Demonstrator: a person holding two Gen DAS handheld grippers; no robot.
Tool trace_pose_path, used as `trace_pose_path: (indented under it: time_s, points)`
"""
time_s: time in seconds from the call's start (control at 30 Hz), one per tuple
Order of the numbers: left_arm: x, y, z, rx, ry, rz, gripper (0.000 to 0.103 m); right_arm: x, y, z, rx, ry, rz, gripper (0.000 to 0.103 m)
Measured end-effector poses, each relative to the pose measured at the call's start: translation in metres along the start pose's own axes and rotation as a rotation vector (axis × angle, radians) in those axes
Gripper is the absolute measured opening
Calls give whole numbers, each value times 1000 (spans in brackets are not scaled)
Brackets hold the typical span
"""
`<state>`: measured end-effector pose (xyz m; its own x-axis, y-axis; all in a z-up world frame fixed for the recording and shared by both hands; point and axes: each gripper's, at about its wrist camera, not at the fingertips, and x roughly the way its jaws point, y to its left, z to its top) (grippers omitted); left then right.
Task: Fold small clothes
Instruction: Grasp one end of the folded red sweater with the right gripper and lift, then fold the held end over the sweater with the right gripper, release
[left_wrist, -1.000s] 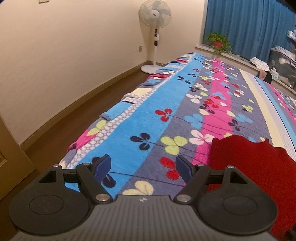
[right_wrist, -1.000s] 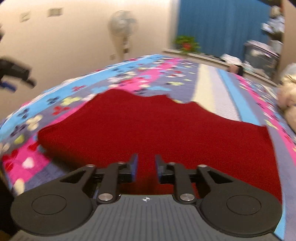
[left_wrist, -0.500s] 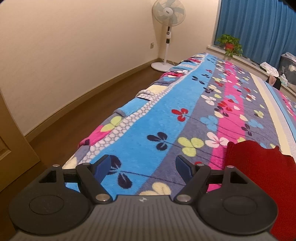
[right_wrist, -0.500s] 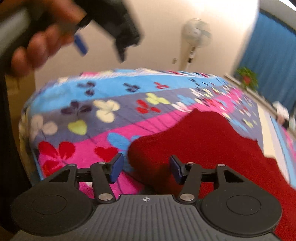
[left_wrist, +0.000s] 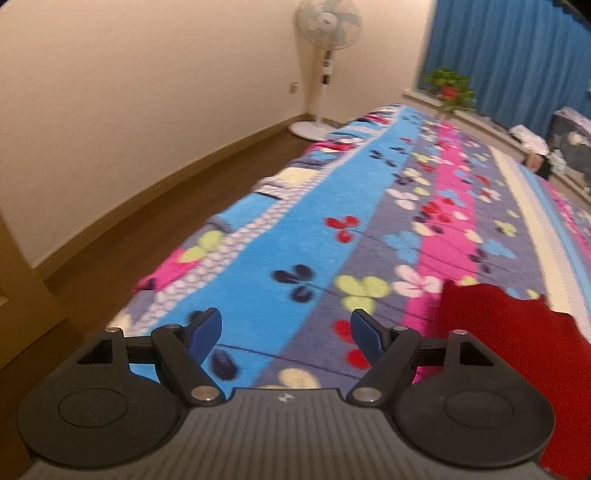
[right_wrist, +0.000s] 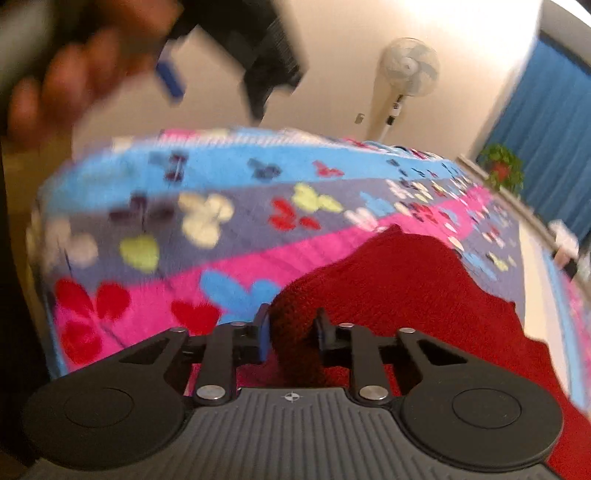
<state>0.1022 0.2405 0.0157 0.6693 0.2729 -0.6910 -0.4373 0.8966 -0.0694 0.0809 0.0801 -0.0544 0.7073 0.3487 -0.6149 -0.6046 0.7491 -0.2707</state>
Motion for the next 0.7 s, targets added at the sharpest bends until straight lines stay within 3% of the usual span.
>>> trace_pose_path:
  time_s: [0.17,0.4,0.53,0.6,0.67,0.7]
  points:
    - [-5,-36,-8,82,-7,-119,81,-55,-59,2,215,-97,24,20]
    - [-1,-80,-15,152,-8,-166,81,-123,-167,-48,661,-236,-55,18]
    - [4,-98,-22,195,5,-160,81,-179,-231,-108,927,-364,-211,17]
    - [6,-107,-25,220,9,-160,81,-212,-258,-151,1091,-415,-343,17]
    - [7,-118,-29,250,10,-164,81,-230,-280,-198,1245,-352,-481,17]
    - [8,-123,-31,266,9,-166,81,-227,-289,-221,1311,-267,-510,17]
